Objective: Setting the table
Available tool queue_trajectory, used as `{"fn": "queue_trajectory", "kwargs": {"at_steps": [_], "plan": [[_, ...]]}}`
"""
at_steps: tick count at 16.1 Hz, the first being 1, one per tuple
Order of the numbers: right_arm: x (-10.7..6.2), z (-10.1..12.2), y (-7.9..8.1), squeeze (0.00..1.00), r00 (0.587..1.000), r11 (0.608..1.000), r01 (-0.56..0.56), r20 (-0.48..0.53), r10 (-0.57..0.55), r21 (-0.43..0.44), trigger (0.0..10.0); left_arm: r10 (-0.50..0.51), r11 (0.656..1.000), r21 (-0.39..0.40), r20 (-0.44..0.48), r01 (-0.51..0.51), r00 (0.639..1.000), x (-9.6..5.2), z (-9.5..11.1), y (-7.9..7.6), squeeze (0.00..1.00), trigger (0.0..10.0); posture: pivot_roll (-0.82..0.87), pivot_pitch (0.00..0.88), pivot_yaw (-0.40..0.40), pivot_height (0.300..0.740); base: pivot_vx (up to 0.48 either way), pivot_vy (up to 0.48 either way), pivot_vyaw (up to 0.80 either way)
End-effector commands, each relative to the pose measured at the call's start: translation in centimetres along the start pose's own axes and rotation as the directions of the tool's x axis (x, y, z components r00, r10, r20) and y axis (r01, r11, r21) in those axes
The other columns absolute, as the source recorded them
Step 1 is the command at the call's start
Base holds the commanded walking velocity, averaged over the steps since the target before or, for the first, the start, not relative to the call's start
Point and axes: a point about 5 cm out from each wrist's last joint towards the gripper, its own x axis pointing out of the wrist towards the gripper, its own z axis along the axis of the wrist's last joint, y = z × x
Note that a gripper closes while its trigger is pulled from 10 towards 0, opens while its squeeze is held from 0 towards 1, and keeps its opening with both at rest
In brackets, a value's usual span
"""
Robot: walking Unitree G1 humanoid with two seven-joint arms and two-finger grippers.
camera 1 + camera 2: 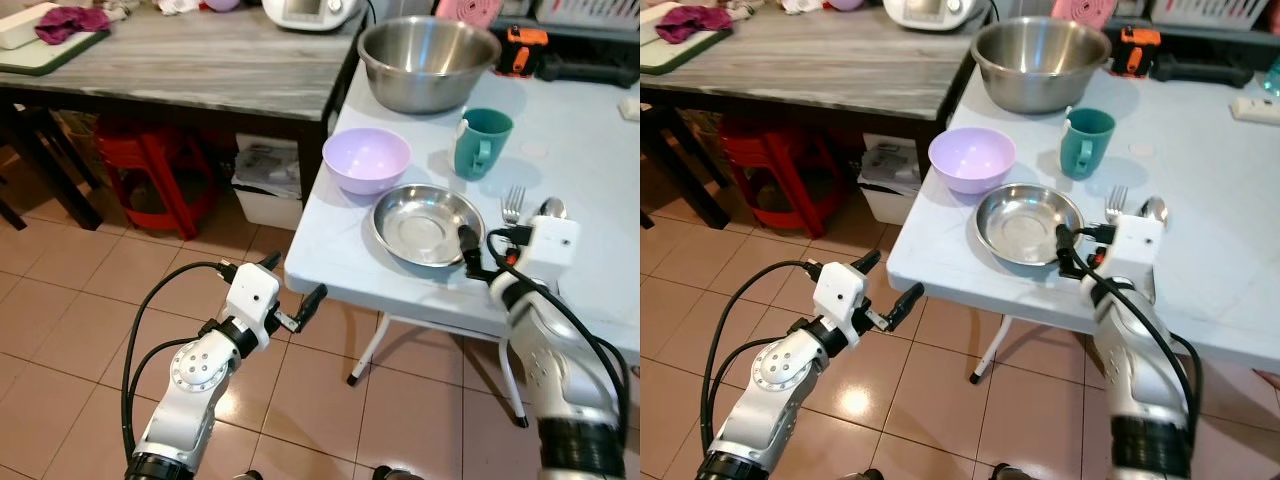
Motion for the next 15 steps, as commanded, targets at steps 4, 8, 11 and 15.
{"fn": "queue_trajectory", "kwargs": {"at_steps": [4, 8, 11, 15], "plan": [[1.6, 1.0, 1.5, 0.00, 0.999, 0.999, -0.033, -0.002, 0.033, 0.008, 10.0, -0.035, 0.999, 0.024, 0.000, 0.035, 0.999, 0.0, 0.4, -0.2, 0.00, 10.0, -0.09, 0.189, 0.059, 0.740, 0.000, 0.000, 0.00], [2.1, 0.3, 1.8, 0.00, 0.997, 0.999, -0.037, -0.060, 0.038, 0.021, 9.6, -0.047, 0.998, 0.038, 0.010, 0.047, 0.999, 0.1, 0.7, -0.2, 0.00, 10.0, -0.09, 0.184, 0.057, 0.740, 0.000, 0.000, 0.00], [2.1, -0.8, 1.5, 0.00, 0.993, 0.999, -0.036, -0.115, 0.038, 0.014, 0.0, -0.083, 0.995, 0.049, 0.038, 0.081, 0.996, 0.4, 1.6, -0.3, 0.00, 10.0, -0.08, 0.174, 0.054, 0.740, 0.000, 0.000, 0.00], [2.1, -1.1, 1.1, 0.00, 0.991, 1.000, -0.025, -0.130, 0.026, 0.008, 0.0, -0.121, 0.992, 0.045, 0.038, 0.119, 0.992, 0.4, 1.7, -0.8, 0.00, 10.0, -0.08, 0.174, 0.054, 0.740, 0.000, 0.000, 0.00]]}}
